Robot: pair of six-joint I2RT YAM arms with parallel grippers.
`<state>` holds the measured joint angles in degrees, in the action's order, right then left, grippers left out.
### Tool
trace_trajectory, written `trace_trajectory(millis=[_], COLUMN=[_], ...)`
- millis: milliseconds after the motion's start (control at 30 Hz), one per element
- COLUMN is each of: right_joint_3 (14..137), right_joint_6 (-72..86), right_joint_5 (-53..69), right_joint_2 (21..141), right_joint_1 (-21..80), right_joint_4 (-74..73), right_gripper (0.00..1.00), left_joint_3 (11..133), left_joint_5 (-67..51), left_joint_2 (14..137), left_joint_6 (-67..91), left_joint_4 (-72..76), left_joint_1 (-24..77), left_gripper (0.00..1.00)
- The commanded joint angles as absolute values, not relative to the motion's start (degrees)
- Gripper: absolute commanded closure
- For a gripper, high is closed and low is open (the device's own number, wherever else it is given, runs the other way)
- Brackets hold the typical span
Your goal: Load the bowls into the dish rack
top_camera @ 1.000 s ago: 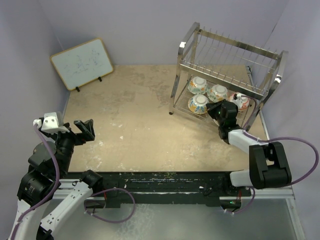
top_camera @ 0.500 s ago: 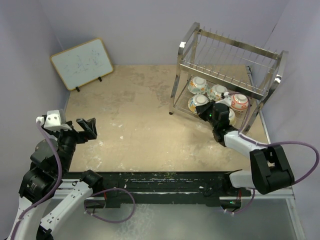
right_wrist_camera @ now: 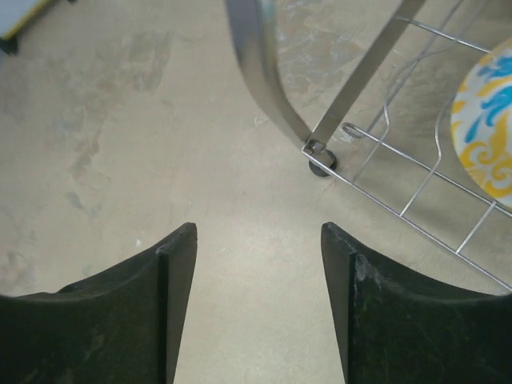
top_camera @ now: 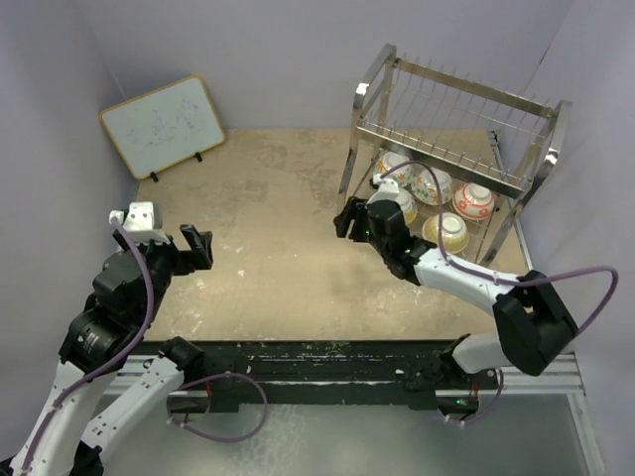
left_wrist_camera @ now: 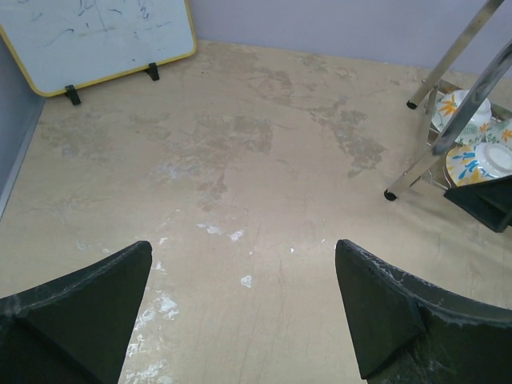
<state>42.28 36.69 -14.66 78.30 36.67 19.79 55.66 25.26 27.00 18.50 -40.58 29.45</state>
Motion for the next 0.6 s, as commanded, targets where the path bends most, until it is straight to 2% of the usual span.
trace_trajectory(millis=[0,33,67,100,567], right_joint_3=[48.46,48.99,49.19,49.15,47.38], right_joint_6=[27.95,27.67,27.49,27.42,28.11], right_joint_5=[-16.39,-16.31,-15.65,-15.13,-13.18], right_joint_2=[82.68,83.51,84.13,84.34,78.37], right_joint_1=[40.08,40.65,41.22,41.46,42.04], right_joint_4=[11.78,11.06,10.84,11.0,12.43], right_gripper=[0.25,0.17,0.05,0.02,0.01], left_joint_3=[54.87,54.65,54.5,54.36,53.75], left_joint_5=[23.17,23.13,22.96,22.9,22.31], left_joint_2=[28.83,29.1,29.31,29.56,30.99], left_joint_6=[19.66,19.86,20.08,20.14,20.12], left_joint_4=[-36.63,-36.38,-36.25,-36.11,-35.09], left_joint_1=[29.82,29.76,29.8,29.8,29.79], left_gripper=[0.01,0.01,0.01,0.01,0.01])
